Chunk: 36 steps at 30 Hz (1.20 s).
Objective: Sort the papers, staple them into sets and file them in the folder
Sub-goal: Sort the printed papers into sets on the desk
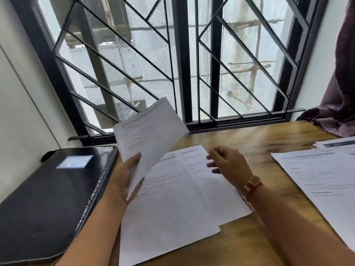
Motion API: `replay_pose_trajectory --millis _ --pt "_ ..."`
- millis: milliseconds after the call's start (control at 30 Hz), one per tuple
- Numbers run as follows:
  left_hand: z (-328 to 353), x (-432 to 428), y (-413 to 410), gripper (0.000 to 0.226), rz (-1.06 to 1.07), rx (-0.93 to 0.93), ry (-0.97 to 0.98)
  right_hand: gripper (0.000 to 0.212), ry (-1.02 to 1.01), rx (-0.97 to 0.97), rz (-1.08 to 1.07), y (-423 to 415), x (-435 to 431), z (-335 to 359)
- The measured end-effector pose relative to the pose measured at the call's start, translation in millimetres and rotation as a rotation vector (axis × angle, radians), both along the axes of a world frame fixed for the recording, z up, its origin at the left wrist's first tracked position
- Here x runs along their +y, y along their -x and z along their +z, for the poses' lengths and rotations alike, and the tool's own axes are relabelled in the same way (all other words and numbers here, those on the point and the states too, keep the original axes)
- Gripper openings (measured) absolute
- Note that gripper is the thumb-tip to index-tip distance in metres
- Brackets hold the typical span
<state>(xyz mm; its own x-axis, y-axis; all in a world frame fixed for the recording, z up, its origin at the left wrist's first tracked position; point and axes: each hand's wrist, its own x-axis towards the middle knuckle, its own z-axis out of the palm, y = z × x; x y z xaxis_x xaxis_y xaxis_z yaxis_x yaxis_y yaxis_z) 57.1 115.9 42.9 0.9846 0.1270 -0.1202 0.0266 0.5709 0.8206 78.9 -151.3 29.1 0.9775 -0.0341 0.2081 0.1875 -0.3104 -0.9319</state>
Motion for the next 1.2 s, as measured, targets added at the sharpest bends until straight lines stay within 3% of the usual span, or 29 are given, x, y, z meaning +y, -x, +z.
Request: replay_pose_trajectory --millis 167,367,700,833,967,1067,1200 --pt "4 4 3 0.012 0.05 0.003 0.034 0.035 0.64 -0.035 0.018 12 9 -1" --pt "3 3 5 0.012 0.026 0.012 0.028 0.079 0.955 0.071 0.073 27 29 -10" --pt "-5 6 -1 0.013 0.034 0.015 -0.003 0.059 0.927 0.115 0.079 29 33 -13" --pt "-10 13 -4 0.028 -0.002 0.021 0.015 0.034 0.895 0.095 0.082 29 31 -10" --pt "-16 18 -9 0.044 -0.004 0.015 -0.008 0.019 0.698 0.059 -0.032 18 18 -8" --pt "-20 18 -11 0.041 -0.02 0.011 -0.03 0.023 0.542 0.017 -0.139 1 -1 -8" --pt "-24 19 -13 0.056 -0.009 -0.027 -0.064 0.021 0.279 -0.026 -0.196 -15 -22 -4"
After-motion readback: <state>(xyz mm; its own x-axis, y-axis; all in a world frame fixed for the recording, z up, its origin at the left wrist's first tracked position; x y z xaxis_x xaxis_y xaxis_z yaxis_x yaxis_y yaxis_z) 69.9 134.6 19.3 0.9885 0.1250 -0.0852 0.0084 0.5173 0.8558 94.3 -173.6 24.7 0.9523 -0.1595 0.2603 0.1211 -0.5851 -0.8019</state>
